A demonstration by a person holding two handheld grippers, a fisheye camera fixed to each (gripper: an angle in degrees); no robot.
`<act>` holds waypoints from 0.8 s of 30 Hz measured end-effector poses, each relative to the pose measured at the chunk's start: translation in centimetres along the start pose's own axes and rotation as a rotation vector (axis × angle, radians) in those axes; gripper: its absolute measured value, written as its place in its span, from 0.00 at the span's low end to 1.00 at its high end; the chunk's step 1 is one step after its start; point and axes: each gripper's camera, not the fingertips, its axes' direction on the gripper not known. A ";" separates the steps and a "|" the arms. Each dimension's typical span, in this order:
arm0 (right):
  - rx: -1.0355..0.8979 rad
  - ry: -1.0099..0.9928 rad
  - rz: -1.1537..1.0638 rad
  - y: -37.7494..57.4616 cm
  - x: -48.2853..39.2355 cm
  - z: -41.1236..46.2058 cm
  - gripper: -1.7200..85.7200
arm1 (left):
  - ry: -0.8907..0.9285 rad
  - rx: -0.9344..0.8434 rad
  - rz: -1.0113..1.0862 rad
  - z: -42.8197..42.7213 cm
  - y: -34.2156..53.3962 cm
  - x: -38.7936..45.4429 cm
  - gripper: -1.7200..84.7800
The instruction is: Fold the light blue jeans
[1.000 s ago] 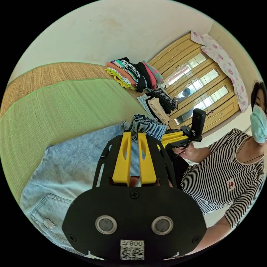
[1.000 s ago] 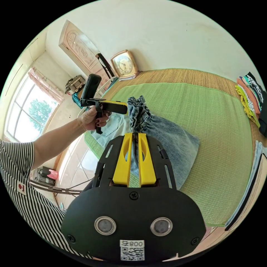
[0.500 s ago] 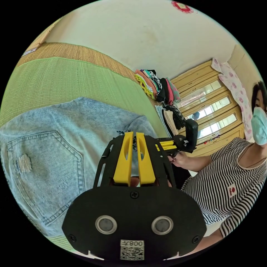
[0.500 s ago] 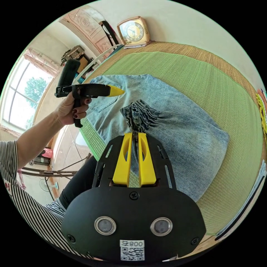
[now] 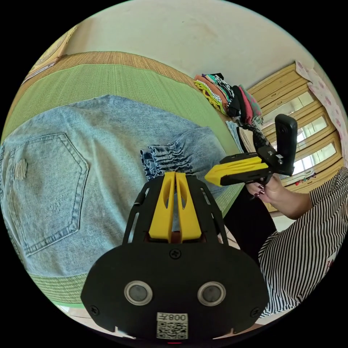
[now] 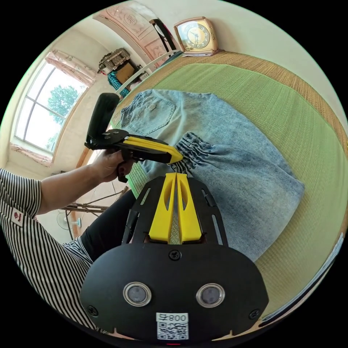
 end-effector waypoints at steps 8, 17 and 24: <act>-0.196 0.131 -0.081 -5.3 1.5 8.0 0.02 | -0.107 0.010 0.034 -0.3 1.8 2.9 0.02; -0.100 0.128 -0.112 -3.7 0.8 6.4 0.02 | -0.221 0.061 0.062 -1.5 3.7 7.6 0.02; -0.117 0.109 -0.071 -2.3 2.3 6.2 0.02 | -0.308 -0.056 0.067 1.5 5.1 8.9 0.02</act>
